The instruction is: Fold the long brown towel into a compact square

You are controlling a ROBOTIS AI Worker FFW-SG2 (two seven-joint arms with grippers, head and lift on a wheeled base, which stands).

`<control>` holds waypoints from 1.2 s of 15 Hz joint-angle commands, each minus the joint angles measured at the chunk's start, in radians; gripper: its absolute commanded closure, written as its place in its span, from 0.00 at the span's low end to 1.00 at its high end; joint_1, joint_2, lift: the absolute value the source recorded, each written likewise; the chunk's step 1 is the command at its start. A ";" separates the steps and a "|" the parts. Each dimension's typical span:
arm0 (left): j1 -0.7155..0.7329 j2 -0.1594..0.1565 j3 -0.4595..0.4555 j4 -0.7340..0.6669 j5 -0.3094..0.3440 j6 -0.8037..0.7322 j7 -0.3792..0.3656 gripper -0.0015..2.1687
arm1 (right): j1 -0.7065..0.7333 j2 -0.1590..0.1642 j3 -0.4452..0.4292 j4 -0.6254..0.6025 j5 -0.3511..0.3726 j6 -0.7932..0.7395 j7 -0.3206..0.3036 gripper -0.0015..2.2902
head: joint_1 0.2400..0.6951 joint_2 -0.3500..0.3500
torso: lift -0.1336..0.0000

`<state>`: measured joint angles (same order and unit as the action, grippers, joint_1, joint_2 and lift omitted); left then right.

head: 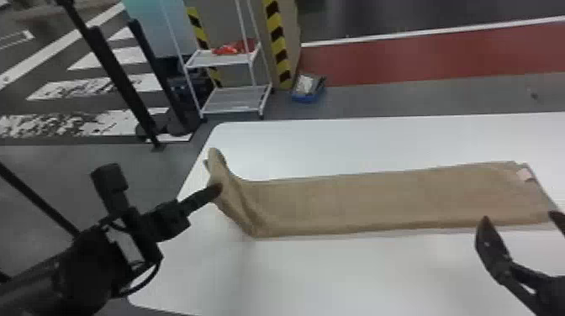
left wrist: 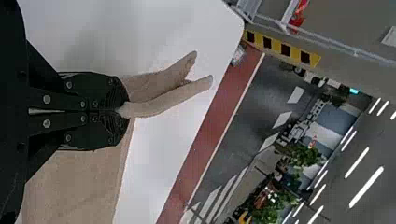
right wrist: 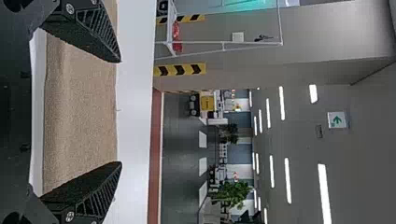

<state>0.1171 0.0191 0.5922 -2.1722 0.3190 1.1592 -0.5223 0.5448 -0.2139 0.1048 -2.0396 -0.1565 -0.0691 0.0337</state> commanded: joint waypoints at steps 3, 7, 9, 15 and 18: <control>-0.102 -0.019 -0.433 -0.097 -0.112 0.116 0.151 0.99 | 0.015 0.001 -0.010 -0.002 0.000 -0.024 -0.002 0.04 | 1.00 0.69 | 0.08; -0.197 -0.022 -0.764 -0.003 -0.293 0.116 0.226 0.99 | 0.018 0.001 -0.014 -0.001 0.000 -0.033 -0.002 0.05 | 1.00 0.43 | 0.08; -0.243 -0.022 -0.875 0.107 -0.336 0.070 0.318 0.99 | 0.018 0.001 -0.017 0.001 0.000 -0.033 -0.002 0.05 | 1.00 0.33 | 0.08; -0.243 -0.022 -1.005 0.187 -0.327 -0.003 0.398 0.00 | 0.009 -0.001 -0.019 0.002 0.000 -0.033 -0.002 0.05 | 1.00 0.20 | 0.08; -0.212 -0.022 -1.003 0.164 -0.319 -0.003 0.396 0.02 | -0.008 0.002 -0.011 0.004 0.003 -0.008 0.000 0.05 | 1.00 0.18 | 0.08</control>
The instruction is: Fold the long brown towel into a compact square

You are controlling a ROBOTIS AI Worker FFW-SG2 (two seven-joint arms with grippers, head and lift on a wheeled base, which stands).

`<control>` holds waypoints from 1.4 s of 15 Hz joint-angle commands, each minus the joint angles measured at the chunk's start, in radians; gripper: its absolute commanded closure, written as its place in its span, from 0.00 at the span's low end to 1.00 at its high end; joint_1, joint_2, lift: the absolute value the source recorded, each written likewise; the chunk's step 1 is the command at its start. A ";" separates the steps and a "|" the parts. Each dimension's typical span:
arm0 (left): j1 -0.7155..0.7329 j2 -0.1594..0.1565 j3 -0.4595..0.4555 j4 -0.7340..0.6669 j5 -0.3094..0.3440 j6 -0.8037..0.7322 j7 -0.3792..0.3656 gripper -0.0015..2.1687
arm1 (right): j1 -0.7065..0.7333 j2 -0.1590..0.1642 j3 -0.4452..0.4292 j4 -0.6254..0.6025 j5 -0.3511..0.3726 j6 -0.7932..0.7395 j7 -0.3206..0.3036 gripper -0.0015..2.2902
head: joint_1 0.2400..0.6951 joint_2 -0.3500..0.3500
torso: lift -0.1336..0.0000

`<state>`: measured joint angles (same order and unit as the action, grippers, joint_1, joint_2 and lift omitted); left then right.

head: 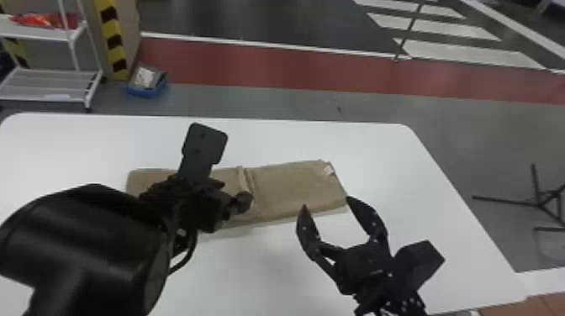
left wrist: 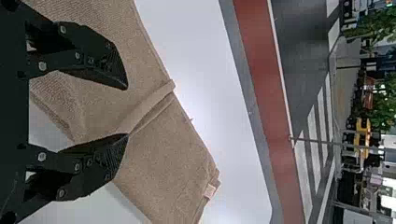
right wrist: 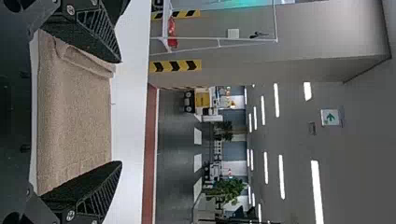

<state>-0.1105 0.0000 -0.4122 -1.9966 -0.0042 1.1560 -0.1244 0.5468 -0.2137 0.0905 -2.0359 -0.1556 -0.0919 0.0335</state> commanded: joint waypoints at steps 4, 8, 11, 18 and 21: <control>0.118 -0.003 0.115 -0.102 0.004 -0.080 -0.027 0.02 | -0.091 0.013 0.026 0.006 0.016 0.153 0.022 0.05 | 1.00 0.19 | 0.08; 0.270 -0.003 0.349 -0.182 0.070 -0.199 -0.072 0.02 | -0.241 0.016 0.091 0.080 0.008 0.334 0.059 0.05 | 1.00 0.36 | 0.08; 0.365 -0.003 0.492 -0.200 0.156 -0.288 -0.096 0.01 | -0.366 0.016 0.147 0.186 -0.047 0.367 0.085 0.05 | 1.00 0.49 | 0.08; 0.560 -0.003 0.587 -0.102 0.256 -1.025 -0.084 0.00 | -0.568 0.051 0.219 0.407 -0.117 0.459 0.143 0.05 | 1.00 0.78 | 0.08; 0.598 -0.003 0.599 -0.077 0.288 -1.077 -0.089 0.01 | -0.617 0.068 0.218 0.464 -0.134 0.490 0.166 0.05 | 1.00 0.83 | 0.08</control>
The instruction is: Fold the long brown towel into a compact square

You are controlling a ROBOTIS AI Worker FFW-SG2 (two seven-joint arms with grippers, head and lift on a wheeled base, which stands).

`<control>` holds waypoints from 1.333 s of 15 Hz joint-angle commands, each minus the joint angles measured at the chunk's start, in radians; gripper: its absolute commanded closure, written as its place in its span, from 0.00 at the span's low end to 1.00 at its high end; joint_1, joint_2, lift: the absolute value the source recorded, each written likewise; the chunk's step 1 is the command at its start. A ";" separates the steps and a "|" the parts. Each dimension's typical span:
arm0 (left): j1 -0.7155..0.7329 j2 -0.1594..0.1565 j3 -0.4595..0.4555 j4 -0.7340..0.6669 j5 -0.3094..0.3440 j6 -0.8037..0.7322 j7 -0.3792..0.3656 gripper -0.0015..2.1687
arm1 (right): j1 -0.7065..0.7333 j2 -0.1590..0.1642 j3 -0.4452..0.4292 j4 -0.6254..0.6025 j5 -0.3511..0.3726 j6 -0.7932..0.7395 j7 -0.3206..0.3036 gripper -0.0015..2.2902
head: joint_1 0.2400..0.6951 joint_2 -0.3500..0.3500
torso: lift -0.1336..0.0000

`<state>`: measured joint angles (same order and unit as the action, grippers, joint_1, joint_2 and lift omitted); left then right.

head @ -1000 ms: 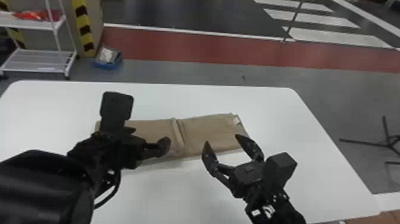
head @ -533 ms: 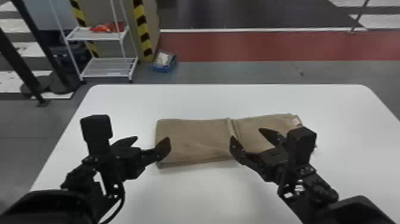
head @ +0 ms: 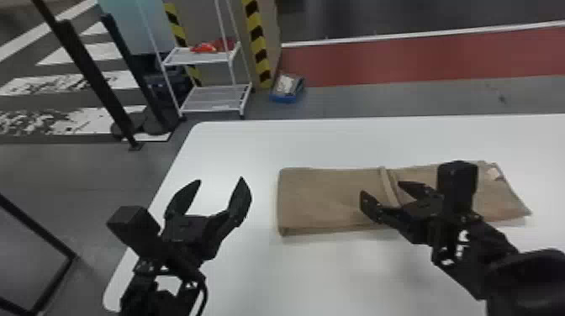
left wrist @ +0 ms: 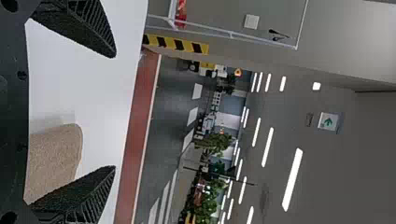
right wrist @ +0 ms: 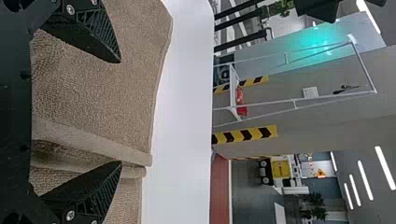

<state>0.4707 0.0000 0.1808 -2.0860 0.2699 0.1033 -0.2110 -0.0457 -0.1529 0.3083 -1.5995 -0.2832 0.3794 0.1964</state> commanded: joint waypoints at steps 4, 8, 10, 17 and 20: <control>0.037 -0.003 0.014 0.032 0.040 -0.046 -0.018 0.01 | -0.057 0.013 -0.005 0.065 -0.011 0.049 0.005 0.05 | 1.00 0.86 | 0.08; 0.042 -0.003 0.016 0.041 0.054 -0.049 -0.025 0.01 | -0.089 0.015 -0.018 0.088 -0.008 0.120 0.018 0.05 | 1.00 0.85 | 0.08; 0.042 -0.003 0.011 0.050 0.054 -0.055 -0.025 0.01 | -0.103 0.021 -0.008 0.110 -0.007 0.135 0.026 0.05 | 1.00 0.84 | 0.08; 0.048 -0.003 0.013 0.073 0.054 -0.070 -0.033 0.01 | -0.095 0.032 -0.005 0.124 -0.010 0.086 0.052 0.11 | 1.00 0.87 | 0.08; 0.048 -0.003 0.011 0.080 0.054 -0.070 -0.037 0.01 | -0.085 0.032 -0.009 0.112 -0.013 0.071 0.057 0.14 | 1.00 0.87 | 0.08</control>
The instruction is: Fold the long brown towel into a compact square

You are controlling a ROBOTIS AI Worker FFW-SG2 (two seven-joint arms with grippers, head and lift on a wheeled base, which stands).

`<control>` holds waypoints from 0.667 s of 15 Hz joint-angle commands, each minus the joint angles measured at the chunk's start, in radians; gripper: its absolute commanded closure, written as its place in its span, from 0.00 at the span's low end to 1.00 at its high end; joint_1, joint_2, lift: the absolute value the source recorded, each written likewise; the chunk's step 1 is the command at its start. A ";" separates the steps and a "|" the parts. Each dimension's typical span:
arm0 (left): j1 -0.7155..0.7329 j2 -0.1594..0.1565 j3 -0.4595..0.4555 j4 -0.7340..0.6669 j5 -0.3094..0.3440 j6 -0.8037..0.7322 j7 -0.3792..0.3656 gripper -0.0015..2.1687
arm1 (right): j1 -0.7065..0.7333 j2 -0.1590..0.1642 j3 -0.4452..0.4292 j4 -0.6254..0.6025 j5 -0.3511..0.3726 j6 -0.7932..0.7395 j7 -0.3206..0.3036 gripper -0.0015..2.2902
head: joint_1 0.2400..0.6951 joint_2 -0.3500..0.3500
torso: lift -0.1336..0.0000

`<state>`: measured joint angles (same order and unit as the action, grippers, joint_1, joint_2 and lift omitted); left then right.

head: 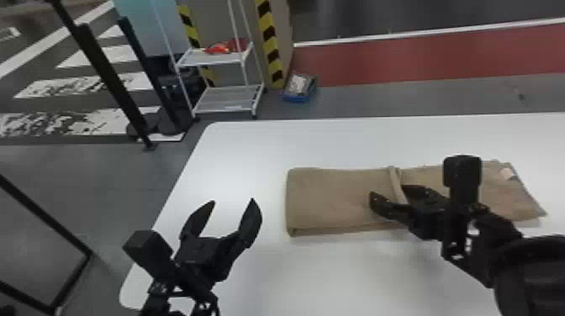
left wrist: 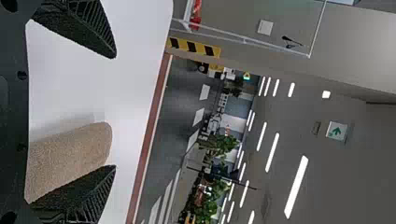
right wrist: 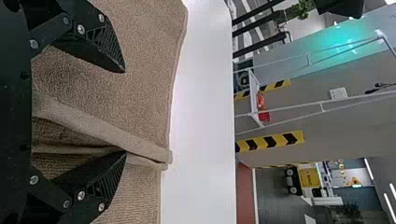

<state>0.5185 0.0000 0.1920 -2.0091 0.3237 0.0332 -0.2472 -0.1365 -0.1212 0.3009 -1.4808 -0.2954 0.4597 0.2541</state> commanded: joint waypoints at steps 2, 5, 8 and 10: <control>0.000 -0.003 0.000 0.003 0.000 0.000 -0.001 0.01 | 0.009 0.000 -0.005 -0.015 -0.002 -0.009 0.001 0.15 | 1.00 0.87 | 0.08; -0.002 -0.003 -0.002 0.007 0.000 0.000 -0.001 0.01 | 0.006 0.000 -0.003 -0.015 0.002 -0.009 0.001 0.15 | 1.00 0.87 | 0.08; -0.002 -0.003 -0.002 0.009 0.000 0.000 -0.001 0.01 | 0.020 -0.002 -0.016 -0.027 -0.002 -0.009 0.001 0.15 | 1.00 0.87 | 0.08; -0.002 -0.003 -0.002 0.009 0.000 0.000 -0.001 0.01 | 0.052 -0.005 -0.048 -0.070 -0.005 -0.009 0.002 0.15 | 1.00 0.87 | 0.08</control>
<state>0.5169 0.0000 0.1902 -2.0003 0.3237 0.0331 -0.2485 -0.1068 -0.1230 0.2760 -1.5212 -0.2995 0.4484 0.2560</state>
